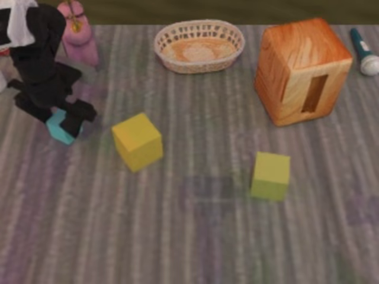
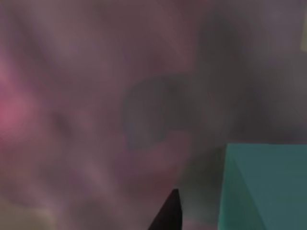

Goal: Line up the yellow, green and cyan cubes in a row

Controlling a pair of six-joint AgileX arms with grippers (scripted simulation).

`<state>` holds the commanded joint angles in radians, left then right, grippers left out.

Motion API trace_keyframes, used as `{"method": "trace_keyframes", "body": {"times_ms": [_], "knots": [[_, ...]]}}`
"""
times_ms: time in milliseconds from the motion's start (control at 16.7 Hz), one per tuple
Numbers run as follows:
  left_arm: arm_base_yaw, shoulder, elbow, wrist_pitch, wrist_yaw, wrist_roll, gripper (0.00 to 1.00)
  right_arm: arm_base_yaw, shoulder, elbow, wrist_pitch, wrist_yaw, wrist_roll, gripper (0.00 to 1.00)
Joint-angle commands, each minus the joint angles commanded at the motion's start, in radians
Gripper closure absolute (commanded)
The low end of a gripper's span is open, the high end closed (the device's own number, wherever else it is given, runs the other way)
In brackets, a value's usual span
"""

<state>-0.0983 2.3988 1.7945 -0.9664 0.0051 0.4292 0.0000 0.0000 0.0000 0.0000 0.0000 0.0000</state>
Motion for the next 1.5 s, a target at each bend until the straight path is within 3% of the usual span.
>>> {"method": "trace_keyframes", "body": {"times_ms": [180, 240, 780, 1200, 1500], "knots": [[0.000, 0.000, 0.000, 0.000, 0.000, 0.000, 0.98, 0.000, 0.000, 0.000, 0.000, 0.000, 0.000, 0.00], [0.000, 0.000, 0.000, 0.000, 0.000, 0.000, 1.00, 0.000, 0.000, 0.000, 0.000, 0.000, 0.000, 0.00], [0.000, -0.033, 0.010, -0.016, 0.012, -0.006, 1.00, 0.000, 0.000, 0.000, 0.000, 0.000, 0.000, 0.00], [0.017, -0.085, 0.157, -0.225, 0.011, -0.008, 1.00, 0.000, 0.000, 0.000, 0.000, 0.000, 0.000, 0.00], [0.014, -0.093, 0.176, -0.245, 0.010, -0.007, 1.00, 0.000, 0.000, 0.000, 0.000, 0.000, 0.000, 0.00]]}}
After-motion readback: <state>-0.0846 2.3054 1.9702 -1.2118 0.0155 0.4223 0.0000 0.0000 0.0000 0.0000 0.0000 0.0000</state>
